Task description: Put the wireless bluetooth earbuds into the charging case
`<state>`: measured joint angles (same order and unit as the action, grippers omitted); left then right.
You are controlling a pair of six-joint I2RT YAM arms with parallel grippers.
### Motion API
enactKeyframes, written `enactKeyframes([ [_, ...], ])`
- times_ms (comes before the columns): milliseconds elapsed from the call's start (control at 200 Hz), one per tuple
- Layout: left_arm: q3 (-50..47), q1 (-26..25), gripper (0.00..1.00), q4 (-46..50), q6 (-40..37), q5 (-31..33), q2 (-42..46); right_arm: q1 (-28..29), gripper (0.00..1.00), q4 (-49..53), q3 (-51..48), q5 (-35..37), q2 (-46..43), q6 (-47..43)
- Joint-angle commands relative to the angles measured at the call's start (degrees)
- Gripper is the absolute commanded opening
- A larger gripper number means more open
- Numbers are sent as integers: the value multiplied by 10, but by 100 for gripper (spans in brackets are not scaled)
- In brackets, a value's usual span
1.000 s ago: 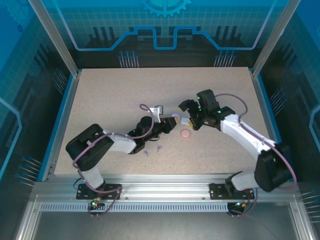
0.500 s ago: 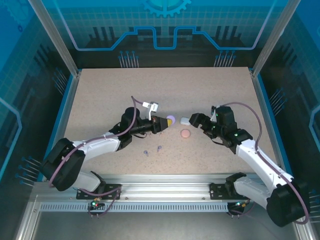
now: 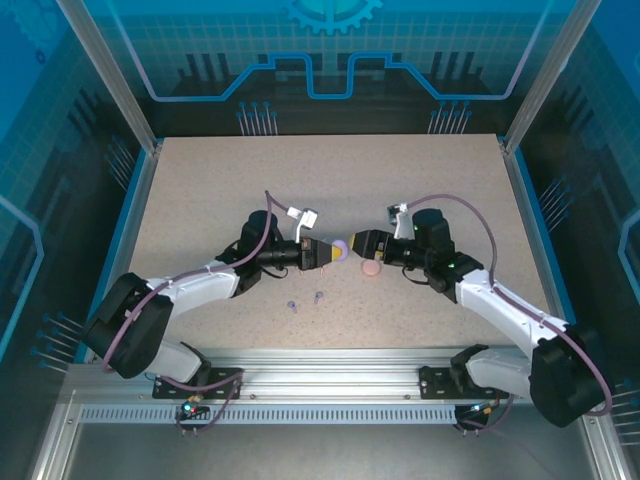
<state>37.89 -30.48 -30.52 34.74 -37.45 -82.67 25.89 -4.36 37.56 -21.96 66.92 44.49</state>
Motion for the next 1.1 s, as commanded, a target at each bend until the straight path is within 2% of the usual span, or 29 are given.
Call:
enactKeyframes([
  [0,16,2,0,-19,13,-15,-4,18,81,-38,10,-8,16,-11],
  [230,20,2,0,-41,33,-15,-6,29,75,-52,2,12,55,-7],
  [635,17,2,0,-48,46,3,30,-16,69,-88,-66,15,100,11],
  [985,12,2,0,-54,46,8,27,-34,70,-25,-68,-16,-45,9],
  [1095,13,2,0,-72,60,2,20,-35,63,-34,-59,-29,-59,9],
])
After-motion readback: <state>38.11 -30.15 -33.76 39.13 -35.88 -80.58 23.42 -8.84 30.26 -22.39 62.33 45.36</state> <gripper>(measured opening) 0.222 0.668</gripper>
